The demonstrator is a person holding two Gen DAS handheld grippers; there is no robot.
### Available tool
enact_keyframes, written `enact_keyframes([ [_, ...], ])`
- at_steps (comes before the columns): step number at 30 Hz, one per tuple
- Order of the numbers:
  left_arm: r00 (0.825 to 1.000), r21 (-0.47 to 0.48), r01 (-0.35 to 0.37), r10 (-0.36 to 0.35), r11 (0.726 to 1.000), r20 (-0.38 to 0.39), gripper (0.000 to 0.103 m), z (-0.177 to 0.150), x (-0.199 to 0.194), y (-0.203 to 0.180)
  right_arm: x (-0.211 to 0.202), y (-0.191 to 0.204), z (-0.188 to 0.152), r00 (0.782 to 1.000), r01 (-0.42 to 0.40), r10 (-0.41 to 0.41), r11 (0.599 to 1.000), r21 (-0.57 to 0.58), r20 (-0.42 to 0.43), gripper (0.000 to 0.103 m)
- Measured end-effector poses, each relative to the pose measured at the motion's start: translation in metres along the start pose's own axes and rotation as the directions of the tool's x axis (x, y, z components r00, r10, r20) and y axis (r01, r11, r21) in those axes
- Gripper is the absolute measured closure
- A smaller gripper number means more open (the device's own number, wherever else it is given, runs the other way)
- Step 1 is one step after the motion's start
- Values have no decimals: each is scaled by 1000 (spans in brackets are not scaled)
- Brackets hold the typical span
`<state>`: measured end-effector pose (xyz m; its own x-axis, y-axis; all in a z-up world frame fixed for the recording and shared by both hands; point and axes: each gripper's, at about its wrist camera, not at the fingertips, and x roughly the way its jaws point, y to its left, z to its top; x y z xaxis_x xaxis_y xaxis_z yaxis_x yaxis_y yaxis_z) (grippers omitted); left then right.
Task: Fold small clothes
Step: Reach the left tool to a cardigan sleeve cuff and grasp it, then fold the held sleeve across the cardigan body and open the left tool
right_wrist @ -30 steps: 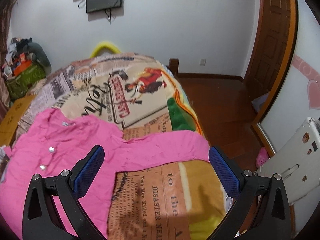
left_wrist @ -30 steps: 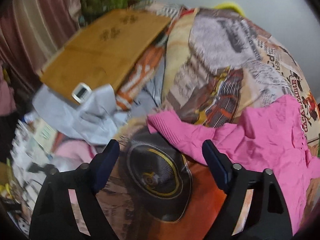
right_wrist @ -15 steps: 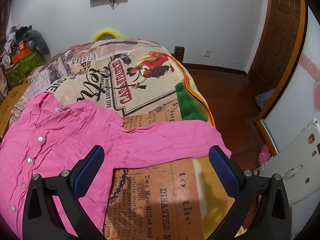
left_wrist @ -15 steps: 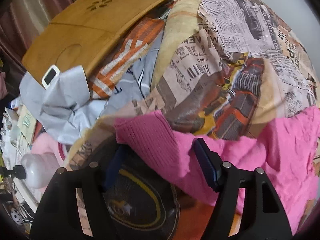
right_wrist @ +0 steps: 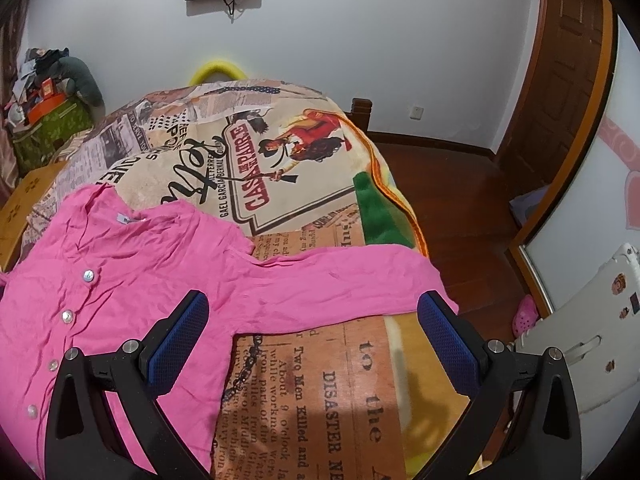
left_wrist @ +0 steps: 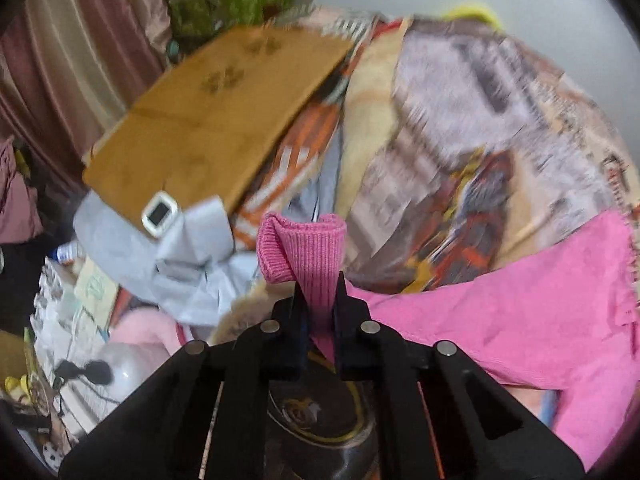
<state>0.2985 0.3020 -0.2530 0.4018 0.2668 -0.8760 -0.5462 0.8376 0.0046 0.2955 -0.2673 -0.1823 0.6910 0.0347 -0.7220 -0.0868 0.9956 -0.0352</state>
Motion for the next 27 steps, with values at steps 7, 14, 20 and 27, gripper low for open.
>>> enact_keyframes([
  [7, 972, 101, 103, -121, 990, 203, 95, 32, -93, -46, -5, -8, 0, 1000, -4, 3, 1000, 28, 11, 0],
  [14, 908, 297, 224, -310, 928, 282, 95, 38, -159, -143, -13, -14, -2, 999, -31, 29, 998, 51, 34, 0],
  [20, 884, 449, 303, -424, 840, 197, 95, 11, -160, -237, -14, -24, -6, 999, -36, 33, 997, 70, 40, 0],
  [27, 902, 510, 368, -432, 777, 8, 95, -30, -106, -308, -11, -52, -11, 1000, -11, 8, 994, 109, 27, 0],
])
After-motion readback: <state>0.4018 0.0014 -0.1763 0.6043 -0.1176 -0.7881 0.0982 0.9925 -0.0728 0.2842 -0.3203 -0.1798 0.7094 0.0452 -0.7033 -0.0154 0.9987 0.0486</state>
